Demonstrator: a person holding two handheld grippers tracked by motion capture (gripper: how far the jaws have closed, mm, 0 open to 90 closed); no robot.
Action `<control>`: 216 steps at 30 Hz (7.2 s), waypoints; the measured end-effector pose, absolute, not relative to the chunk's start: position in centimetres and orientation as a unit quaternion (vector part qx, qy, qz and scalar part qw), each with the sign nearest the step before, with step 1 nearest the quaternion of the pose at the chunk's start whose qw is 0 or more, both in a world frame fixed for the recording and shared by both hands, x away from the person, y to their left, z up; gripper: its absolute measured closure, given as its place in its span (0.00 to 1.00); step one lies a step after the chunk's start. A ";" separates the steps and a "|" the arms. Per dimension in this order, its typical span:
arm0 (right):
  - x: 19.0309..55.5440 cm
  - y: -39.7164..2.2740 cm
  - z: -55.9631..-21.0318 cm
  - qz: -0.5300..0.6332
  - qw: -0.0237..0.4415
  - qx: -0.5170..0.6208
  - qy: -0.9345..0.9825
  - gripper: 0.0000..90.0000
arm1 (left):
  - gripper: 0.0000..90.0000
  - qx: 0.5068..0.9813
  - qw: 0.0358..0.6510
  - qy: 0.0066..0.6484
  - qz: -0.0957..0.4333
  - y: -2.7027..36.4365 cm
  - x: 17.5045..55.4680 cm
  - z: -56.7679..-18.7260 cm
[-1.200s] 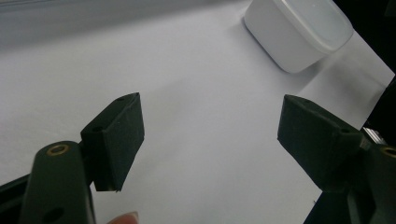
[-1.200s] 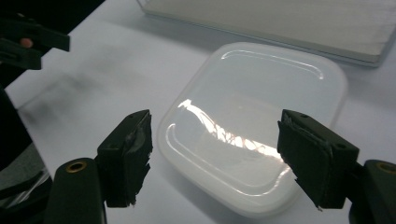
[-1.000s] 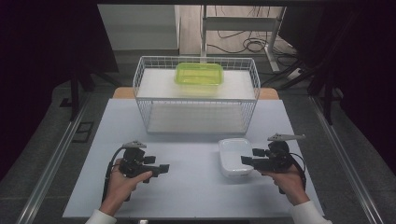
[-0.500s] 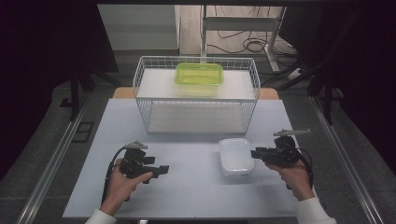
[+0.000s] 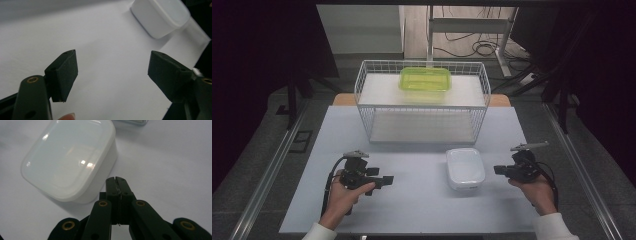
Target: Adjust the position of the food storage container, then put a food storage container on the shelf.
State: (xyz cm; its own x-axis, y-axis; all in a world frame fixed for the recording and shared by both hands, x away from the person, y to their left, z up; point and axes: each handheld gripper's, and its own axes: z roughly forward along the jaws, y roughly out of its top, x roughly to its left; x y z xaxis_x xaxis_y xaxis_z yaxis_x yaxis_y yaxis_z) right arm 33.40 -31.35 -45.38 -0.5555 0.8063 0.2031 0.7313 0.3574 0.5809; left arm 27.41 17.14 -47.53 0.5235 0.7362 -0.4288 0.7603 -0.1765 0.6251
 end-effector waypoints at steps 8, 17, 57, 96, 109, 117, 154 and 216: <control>33.5 -29.8 -46.7 0.278 0.062 0.445 0.849 0.99 | 0.26 0.770 0.410 0.489 -0.001 17.1 27.2 -47.3; 33.1 -28.7 -46.8 0.278 0.053 0.427 0.859 0.99 | 0.27 0.774 0.400 0.491 -0.011 16.8 27.4 -47.6; 31.7 -26.1 -44.9 0.303 0.049 0.408 0.860 0.99 | 0.27 0.765 0.399 0.505 -0.028 17.5 27.4 -48.1; 34.1 -22.6 -47.3 0.284 0.050 0.364 0.886 0.99 | 0.27 0.760 0.400 0.511 -0.033 18.1 27.5 -48.4; 32.0 -20.4 -47.7 0.279 0.031 0.345 0.895 0.99 | 0.27 0.757 0.403 0.513 -0.035 18.4 27.5 -48.4; 31.4 -18.9 -47.9 0.281 0.028 0.343 0.896 0.99 | 0.27 0.757 0.402 0.514 -0.037 18.4 27.5 -48.5; 30.7 -23.5 -46.7 0.434 0.021 0.464 0.772 0.30 | 0.29 0.748 0.418 0.515 -0.017 19.0 26.9 -48.1; 32.7 -20.8 -49.2 0.456 -0.163 0.489 0.726 0.93 | 0.77 0.681 0.452 0.540 -0.200 14.1 30.4 -50.9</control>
State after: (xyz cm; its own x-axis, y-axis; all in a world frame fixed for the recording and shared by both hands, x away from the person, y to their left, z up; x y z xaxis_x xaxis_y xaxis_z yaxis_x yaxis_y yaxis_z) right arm 32.71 -20.75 -49.22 -0.4694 0.5598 0.6828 0.8579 0.1060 0.5028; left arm 30.43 14.09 -50.92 0.3364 0.5553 -0.7606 0.9169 -0.0088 0.3991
